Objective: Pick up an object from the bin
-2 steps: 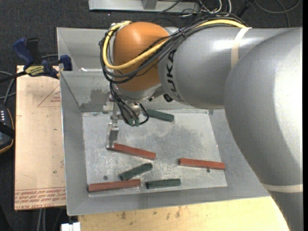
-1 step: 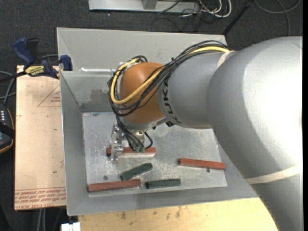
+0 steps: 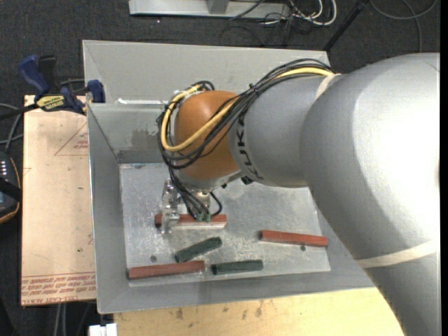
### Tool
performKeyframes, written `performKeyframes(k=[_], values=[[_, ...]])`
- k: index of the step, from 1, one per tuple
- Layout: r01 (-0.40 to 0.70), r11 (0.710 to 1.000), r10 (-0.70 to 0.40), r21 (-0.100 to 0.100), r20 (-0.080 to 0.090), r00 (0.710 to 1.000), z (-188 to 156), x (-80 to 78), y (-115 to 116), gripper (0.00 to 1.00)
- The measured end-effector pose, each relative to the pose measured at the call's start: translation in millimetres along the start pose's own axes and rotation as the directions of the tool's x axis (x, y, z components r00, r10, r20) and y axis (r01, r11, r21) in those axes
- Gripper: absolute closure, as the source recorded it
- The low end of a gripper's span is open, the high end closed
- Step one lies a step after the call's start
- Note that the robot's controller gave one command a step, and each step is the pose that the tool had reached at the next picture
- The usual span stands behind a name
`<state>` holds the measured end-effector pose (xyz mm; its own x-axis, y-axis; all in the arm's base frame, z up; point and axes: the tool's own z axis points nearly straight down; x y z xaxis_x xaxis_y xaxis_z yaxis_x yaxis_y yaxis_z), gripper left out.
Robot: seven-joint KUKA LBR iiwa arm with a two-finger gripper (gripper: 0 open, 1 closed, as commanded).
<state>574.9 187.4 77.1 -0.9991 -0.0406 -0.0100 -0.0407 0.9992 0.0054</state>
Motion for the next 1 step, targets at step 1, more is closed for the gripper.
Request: performKeyframes(k=[1], values=[[-0.022, 1.0, 0.022, 0.004, -0.007, 1.0, -124.2, -0.5, 12.1, 1.0]])
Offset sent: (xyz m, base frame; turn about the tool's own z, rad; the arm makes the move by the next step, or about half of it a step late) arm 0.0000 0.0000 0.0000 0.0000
